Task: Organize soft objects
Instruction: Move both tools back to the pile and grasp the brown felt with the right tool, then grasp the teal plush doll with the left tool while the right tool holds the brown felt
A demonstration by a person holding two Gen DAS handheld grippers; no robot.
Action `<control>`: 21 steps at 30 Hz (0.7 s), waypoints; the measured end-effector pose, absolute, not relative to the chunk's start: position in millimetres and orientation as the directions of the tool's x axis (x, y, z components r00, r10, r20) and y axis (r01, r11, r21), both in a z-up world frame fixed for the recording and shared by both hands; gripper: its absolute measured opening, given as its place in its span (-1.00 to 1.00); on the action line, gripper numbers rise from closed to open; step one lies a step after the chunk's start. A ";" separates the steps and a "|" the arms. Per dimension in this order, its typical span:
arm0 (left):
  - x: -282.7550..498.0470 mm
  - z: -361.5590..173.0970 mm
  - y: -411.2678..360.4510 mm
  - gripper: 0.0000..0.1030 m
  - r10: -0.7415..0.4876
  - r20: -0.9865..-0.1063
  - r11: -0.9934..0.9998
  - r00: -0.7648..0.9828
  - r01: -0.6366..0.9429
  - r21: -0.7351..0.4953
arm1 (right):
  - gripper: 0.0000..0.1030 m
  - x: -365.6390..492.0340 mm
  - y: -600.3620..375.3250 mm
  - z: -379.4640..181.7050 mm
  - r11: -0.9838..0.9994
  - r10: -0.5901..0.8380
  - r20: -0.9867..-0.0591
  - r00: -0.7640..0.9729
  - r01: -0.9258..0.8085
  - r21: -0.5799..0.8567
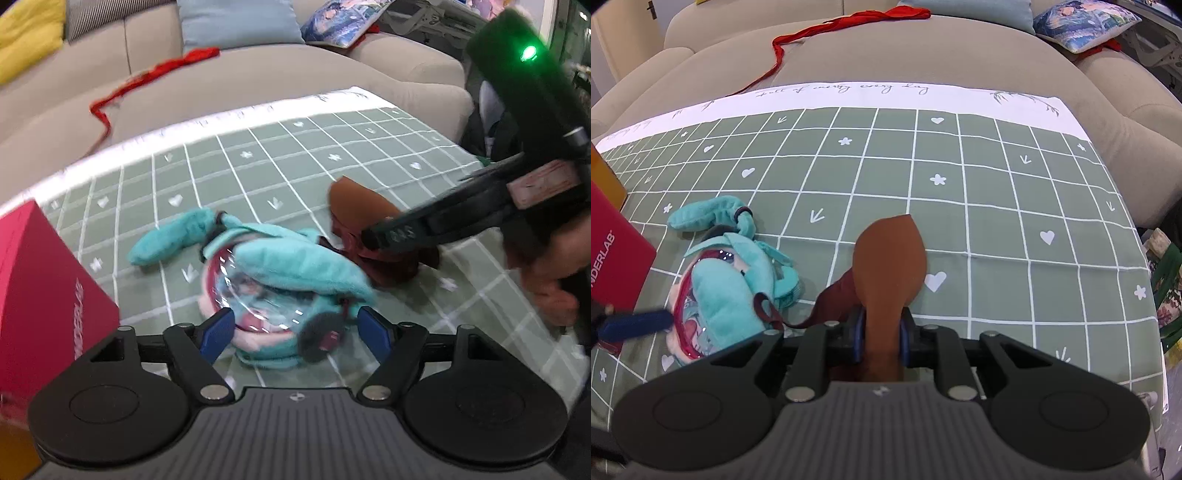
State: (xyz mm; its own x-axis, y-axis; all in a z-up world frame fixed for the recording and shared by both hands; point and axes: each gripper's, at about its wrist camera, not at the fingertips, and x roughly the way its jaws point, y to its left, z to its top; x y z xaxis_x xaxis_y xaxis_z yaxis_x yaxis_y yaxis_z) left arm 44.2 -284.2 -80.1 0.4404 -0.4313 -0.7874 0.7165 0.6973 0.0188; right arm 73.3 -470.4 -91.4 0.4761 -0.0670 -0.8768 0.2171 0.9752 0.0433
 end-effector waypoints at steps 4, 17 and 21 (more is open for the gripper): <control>41.0 -84.2 -290.5 0.75 -0.453 -0.748 0.668 0.485 0.740 0.075 | -0.66 72.3 -471.1 -91.4 0.973 -0.061 -0.876 0.479 0.225 0.055; 48.5 -104.1 -329.7 1.00 -0.378 -0.771 0.594 0.513 0.773 0.223 | -0.65 71.9 -472.9 -91.4 0.970 -0.056 -0.874 0.483 0.234 0.067; 51.6 -105.4 -326.1 0.49 -0.408 -0.739 0.609 0.536 0.763 0.218 | -0.65 71.5 -472.9 -91.3 0.969 -0.054 -0.873 0.484 0.238 0.072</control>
State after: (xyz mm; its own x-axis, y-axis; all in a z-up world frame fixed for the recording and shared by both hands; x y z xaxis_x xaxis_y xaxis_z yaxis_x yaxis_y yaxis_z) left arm 51.6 -326.1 -105.4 0.5363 -0.4078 -0.7390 0.7630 0.6085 0.2179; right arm 71.5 -472.9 -91.3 0.4838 -0.0543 -0.8735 0.2380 0.9686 0.0716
